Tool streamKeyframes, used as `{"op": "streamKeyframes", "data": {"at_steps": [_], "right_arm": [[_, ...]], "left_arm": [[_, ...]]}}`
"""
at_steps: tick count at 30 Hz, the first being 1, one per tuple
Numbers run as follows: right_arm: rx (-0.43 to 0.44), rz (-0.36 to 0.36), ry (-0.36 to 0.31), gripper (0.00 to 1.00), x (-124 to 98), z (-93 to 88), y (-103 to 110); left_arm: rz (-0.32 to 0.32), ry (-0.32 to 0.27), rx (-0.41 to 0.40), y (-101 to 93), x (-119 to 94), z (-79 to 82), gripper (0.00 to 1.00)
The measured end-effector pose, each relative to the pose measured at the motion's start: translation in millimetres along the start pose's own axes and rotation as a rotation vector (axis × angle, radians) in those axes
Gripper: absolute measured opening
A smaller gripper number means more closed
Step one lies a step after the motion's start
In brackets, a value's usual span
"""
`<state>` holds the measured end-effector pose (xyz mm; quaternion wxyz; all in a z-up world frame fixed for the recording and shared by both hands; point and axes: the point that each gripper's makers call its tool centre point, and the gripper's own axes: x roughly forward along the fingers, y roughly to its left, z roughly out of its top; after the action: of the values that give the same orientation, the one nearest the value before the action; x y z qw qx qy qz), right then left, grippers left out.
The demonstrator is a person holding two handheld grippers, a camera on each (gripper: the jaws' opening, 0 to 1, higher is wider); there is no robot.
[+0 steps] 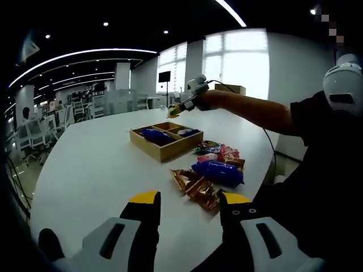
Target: Pick up the scattered marshmallows, QQ candies, Oreo cookies, and mixed nuts on the table and sort them into separate containers
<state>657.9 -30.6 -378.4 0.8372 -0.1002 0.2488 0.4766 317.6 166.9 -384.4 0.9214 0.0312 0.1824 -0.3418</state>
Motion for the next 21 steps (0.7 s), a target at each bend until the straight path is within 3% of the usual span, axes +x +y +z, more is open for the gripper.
{"op": "streamKeyframes", "data": {"at_steps": [3,6,21], "right_arm": [[-0.006,-0.007,0.011,0.18,2,-1.8,0],[-0.014,-0.022,0.026,0.27,2,-5.3,-2],[-0.003,-0.025,0.017,0.27,-11,-1.9,4]], "left_arm": [[-0.004,0.002,-0.001,-0.7,1,-1.2,0.46],[-0.007,0.001,-0.002,-1.0,1,-1.6,0.46],[-0.01,0.0,0.004,-5.6,0,0.0,0.46]]}}
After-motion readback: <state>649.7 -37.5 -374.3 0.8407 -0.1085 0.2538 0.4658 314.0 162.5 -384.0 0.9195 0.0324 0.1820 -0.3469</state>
